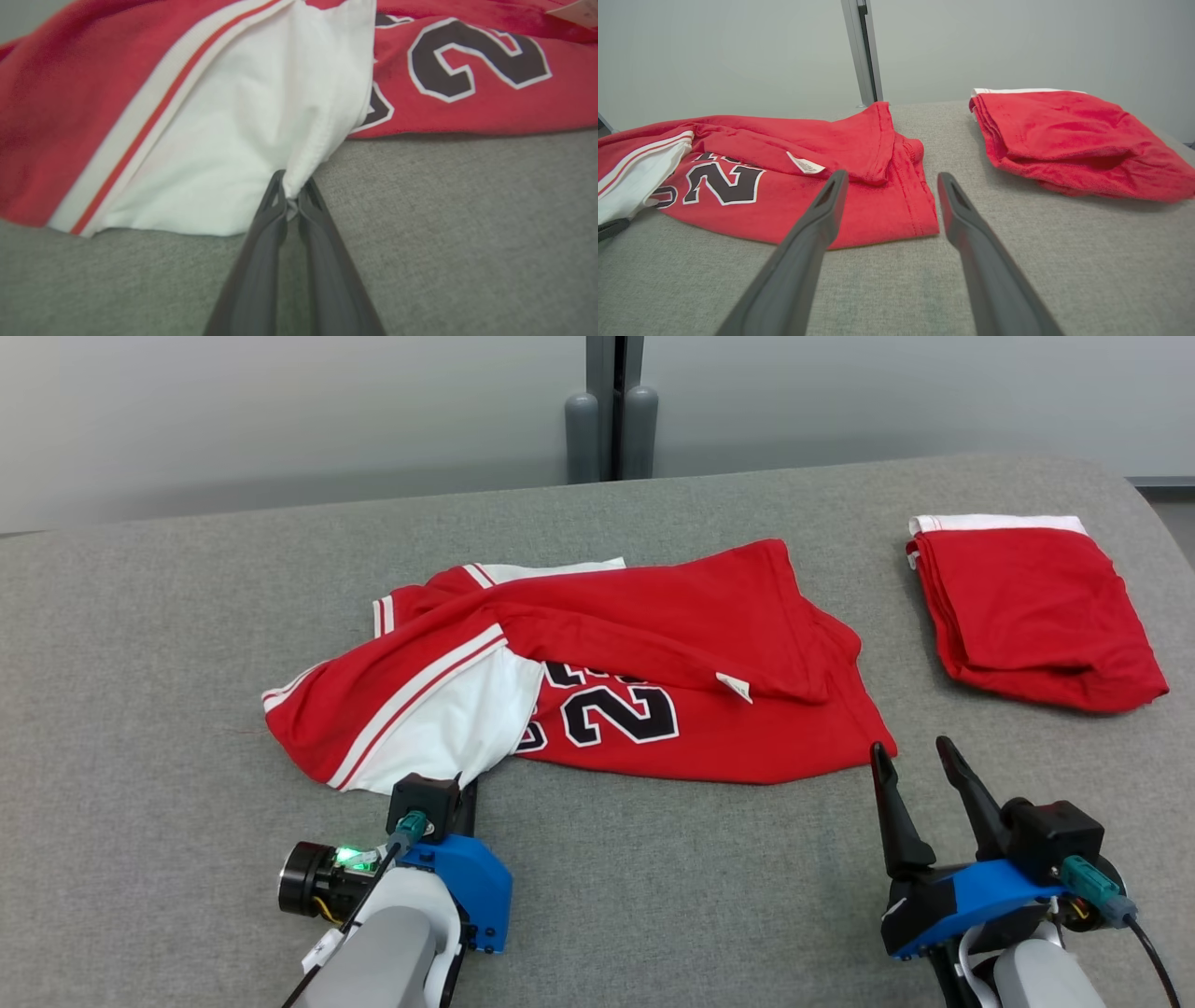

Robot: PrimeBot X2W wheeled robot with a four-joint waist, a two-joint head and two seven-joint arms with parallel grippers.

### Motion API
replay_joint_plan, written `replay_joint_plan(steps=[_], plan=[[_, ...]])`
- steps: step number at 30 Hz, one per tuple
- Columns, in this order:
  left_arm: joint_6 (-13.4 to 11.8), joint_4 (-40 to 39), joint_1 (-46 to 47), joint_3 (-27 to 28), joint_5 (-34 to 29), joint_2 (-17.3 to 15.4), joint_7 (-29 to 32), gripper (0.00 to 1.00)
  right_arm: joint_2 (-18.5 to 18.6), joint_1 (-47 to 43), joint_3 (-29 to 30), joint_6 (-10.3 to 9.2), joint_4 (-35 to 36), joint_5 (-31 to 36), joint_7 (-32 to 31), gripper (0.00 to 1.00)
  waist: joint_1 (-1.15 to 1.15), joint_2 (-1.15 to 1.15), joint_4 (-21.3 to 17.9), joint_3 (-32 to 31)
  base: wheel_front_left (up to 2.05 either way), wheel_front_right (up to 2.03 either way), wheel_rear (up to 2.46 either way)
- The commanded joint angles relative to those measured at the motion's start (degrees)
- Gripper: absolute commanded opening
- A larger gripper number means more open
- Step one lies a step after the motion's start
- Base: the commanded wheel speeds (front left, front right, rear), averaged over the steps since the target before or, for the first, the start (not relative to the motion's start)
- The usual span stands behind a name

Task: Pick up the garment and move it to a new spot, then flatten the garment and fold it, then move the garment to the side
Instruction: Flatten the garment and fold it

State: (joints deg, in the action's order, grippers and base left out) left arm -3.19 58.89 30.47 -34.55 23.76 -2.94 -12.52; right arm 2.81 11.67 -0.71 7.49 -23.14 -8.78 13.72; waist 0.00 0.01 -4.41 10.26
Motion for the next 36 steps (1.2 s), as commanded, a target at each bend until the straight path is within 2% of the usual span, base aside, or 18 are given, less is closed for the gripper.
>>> replay_joint_plan(steps=[1,6,12,18,26,30,33,36], plan=[[-0.10,0.15,0.66,-0.66,0.08,0.05,-0.34,0.00,0.17,0.39,0.17,0.01,-0.27,0.05,0.36,1.00,0.00,-0.01,0.23,-0.27,0.00,0.00,0.00],[-0.38,-0.31,1.82,-1.73,-0.16,-0.01,-1.58,0.00,0.17,-0.84,0.95,0.01,-0.73,0.03,0.66,1.00,0.00,-0.01,1.86,-1.96,0.00,0.00,0.00],[1.42,-4.35,3.21,-2.90,-2.24,-4.13,-2.34,0.00,0.18,-1.68,2.47,0.01,-1.23,0.34,0.81,1.00,0.00,-0.01,4.26,-3.94,0.00,0.00,0.00],[2.51,-14.16,0.91,-4.89,-4.68,-12.29,0.11,0.00,0.18,-2.86,4.22,0.01,-1.27,0.85,0.99,1.00,0.00,-0.01,5.57,-4.88,0.00,0.00,0.00],[1.51,-33.81,-10.07,-7.57,-4.97,-21.99,9.24,0.00,0.18,-4.17,6.26,0.01,-1.04,1.77,0.82,1.00,0.00,-0.01,5.71,-4.64,0.00,0.00,0.00],[0.93,-40.84,-15.34,-8.59,-4.81,-26.22,13.79,0.00,0.18,-4.31,6.55,0.01,-0.57,2.04,0.39,1.00,0.00,-0.01,5.43,-4.06,0.00,0.00,0.00],[-0.07,-44.69,-17.79,-8.60,-4.54,-28.38,15.83,0.00,0.17,-3.90,6.65,0.01,-0.23,2.09,0.13,1.00,0.00,-0.01,5.26,-3.61,0.00,0.00,0.00],[-1.21,-46.92,-19.21,-8.01,-3.60,-28.50,16.27,0.00,0.17,-3.49,6.81,0.01,-0.03,2.23,-0.26,1.00,0.00,-0.01,5.20,-3.33,0.00,0.00,0.00]])
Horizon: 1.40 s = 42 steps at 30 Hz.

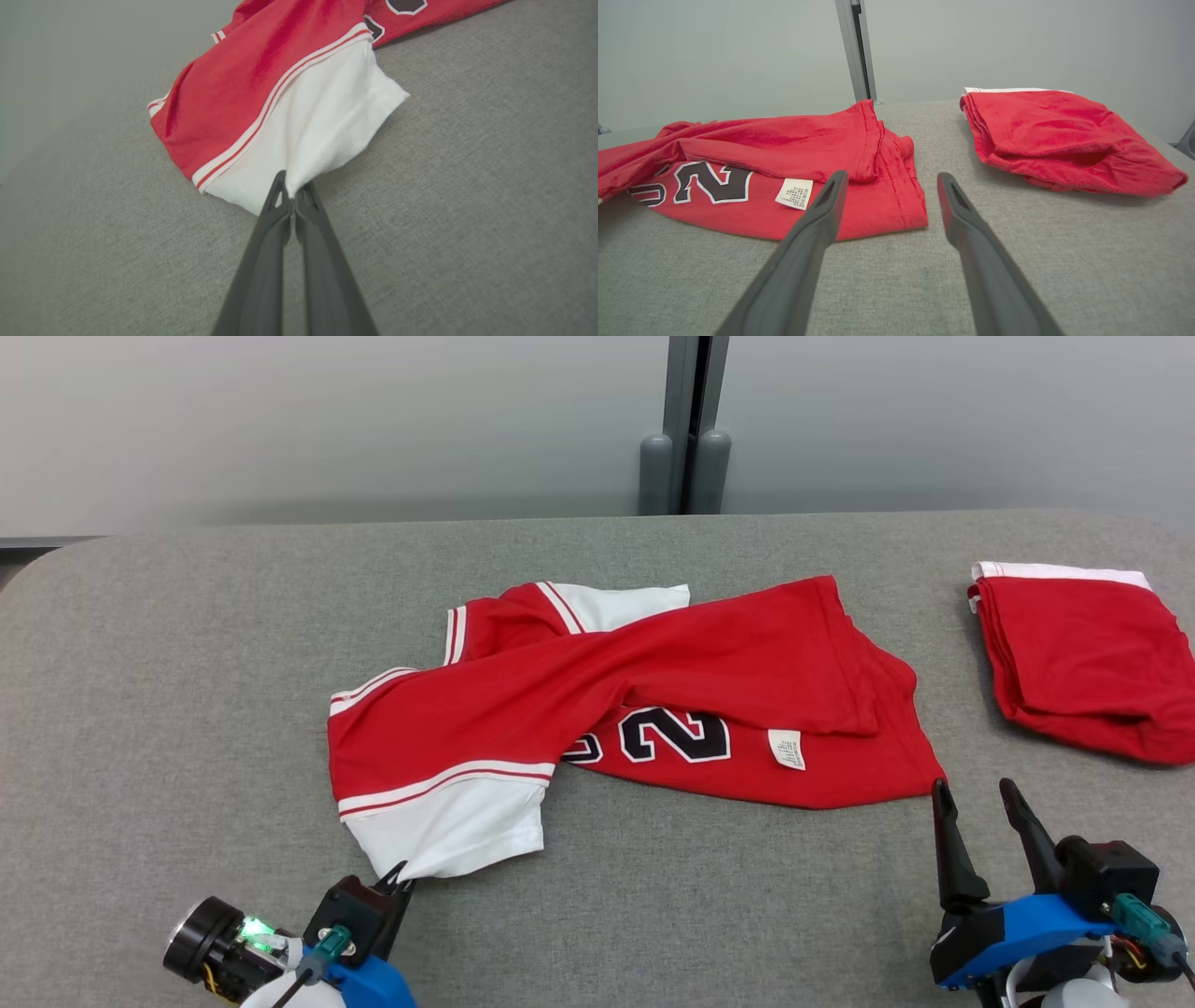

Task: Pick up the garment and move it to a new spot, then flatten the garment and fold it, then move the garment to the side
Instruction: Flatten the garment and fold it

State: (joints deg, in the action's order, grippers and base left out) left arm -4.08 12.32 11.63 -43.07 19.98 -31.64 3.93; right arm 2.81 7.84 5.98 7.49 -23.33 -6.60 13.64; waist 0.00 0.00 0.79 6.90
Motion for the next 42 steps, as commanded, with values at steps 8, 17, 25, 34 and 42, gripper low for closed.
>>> replay_joint_plan(steps=[8,17,25,34,42], plan=[[-2.21,1.69,-1.83,0.68,2.67,4.55,-2.06,1.00,0.18,0.87,-0.08,0.01,0.57,-0.09,-0.63,1.00,0.00,0.00,-0.06,-0.07,0.00,0.00,0.00],[-1.62,2.54,-0.49,0.24,4.36,9.91,-6.24,1.00,0.18,1.04,0.08,0.01,0.67,0.01,-0.86,1.00,0.00,0.00,0.43,-0.31,0.00,0.00,0.00],[-3.90,3.79,0.66,3.15,6.47,13.32,-11.30,1.00,0.18,0.87,-0.11,0.01,0.33,-0.27,-0.69,1.00,0.00,0.00,0.60,-1.12,0.00,0.00,0.00],[-5.51,7.95,1.53,7.53,10.46,18.41,-17.05,1.00,0.18,0.10,0.15,0.01,-0.05,-0.49,-0.74,1.00,0.00,0.00,1.06,-3.84,0.00,0.00,0.00],[-5.96,11.43,0.30,12.06,12.79,20.14,-18.85,1.00,0.18,-0.59,-1.01,0.01,-0.34,-1.15,-0.93,1.00,0.00,0.00,1.56,-6.59,0.00,0.00,0.00]])
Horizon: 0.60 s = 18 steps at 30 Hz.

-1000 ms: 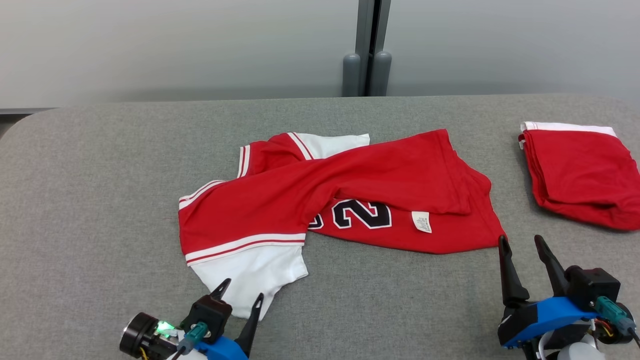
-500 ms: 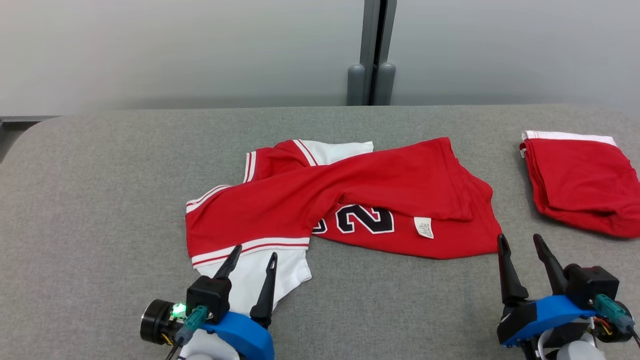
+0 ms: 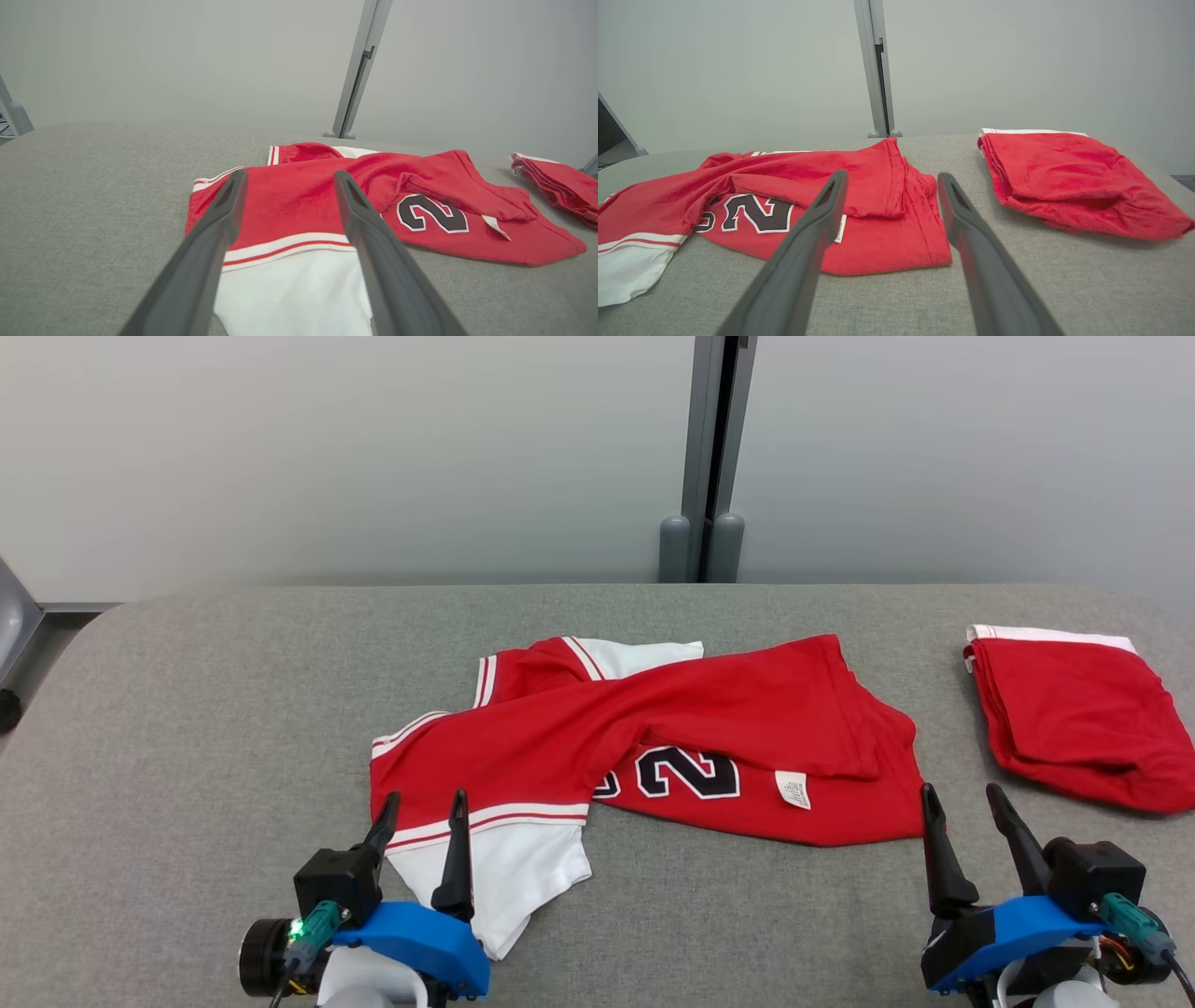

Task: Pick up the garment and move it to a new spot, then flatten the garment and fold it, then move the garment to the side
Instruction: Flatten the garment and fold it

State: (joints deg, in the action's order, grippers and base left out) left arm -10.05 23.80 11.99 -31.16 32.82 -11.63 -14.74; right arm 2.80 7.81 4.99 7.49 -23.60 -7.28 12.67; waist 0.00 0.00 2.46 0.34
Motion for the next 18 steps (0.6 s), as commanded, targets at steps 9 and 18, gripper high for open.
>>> replay_joint_plan(steps=[9,18], plan=[[0.64,1.42,-1.90,2.60,-0.16,0.22,-0.50,1.00,0.19,-1.10,-0.45,0.01,-0.41,-0.84,0.11,1.00,0.00,0.00,0.59,-0.85,0.00,0.00,0.00],[1.16,2.89,-2.12,3.02,-1.22,0.67,-0.51,1.00,0.19,-1.13,-0.80,0.01,-0.67,-0.95,0.24,1.00,0.00,0.00,0.86,-0.65,0.00,0.00,0.00]])
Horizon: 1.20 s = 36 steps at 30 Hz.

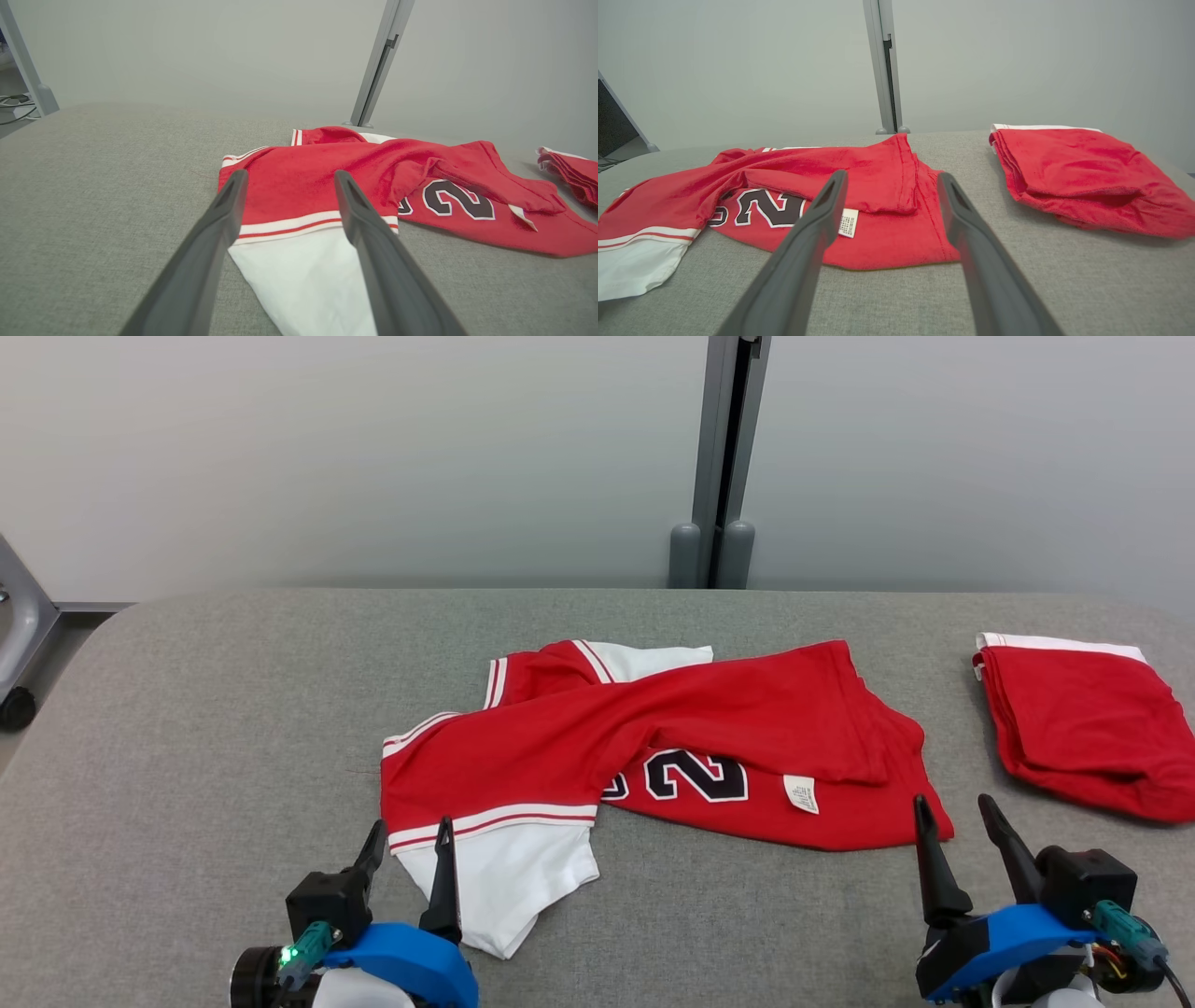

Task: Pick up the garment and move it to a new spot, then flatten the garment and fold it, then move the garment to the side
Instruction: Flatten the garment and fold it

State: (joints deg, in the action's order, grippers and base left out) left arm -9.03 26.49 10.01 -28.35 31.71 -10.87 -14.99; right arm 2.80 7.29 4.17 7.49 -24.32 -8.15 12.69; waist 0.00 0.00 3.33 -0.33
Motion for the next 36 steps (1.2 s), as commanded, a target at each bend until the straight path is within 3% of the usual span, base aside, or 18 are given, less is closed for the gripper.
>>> replay_joint_plan(steps=[1,15,33,35,36], plan=[[0.16,0.56,-0.22,0.13,-0.05,-0.01,-0.24,1.00,0.19,-0.62,-0.09,0.01,0.00,-0.11,0.25,1.00,0.00,0.00,-0.03,0.05,0.00,0.00,0.00],[-1.25,5.56,-3.74,0.58,7.39,3.47,11.84,1.00,0.19,-0.62,-0.70,0.01,-0.25,-0.03,0.54,1.00,0.00,0.00,-0.87,1.12,0.00,0.00,0.00],[-2.18,8.53,-0.68,-0.67,10.67,5.86,18.40,1.00,0.19,1.95,-0.89,0.01,-0.66,-0.09,0.87,1.00,0.00,0.00,-3.67,4.12,0.00,0.00,0.00],[-1.98,8.61,-0.37,-0.82,10.54,5.97,17.98,0.96,0.19,1.99,-0.86,0.01,-0.70,-0.09,0.90,1.00,0.00,0.00,-3.76,4.29,0.00,0.00,0.00],[-1.80,8.71,0.05,-1.00,10.34,6.05,17.53,0.59,0.18,1.97,-0.84,0.01,-0.75,-0.08,0.97,1.00,0.00,0.00,-3.82,4.43,0.00,0.00,0.00]])
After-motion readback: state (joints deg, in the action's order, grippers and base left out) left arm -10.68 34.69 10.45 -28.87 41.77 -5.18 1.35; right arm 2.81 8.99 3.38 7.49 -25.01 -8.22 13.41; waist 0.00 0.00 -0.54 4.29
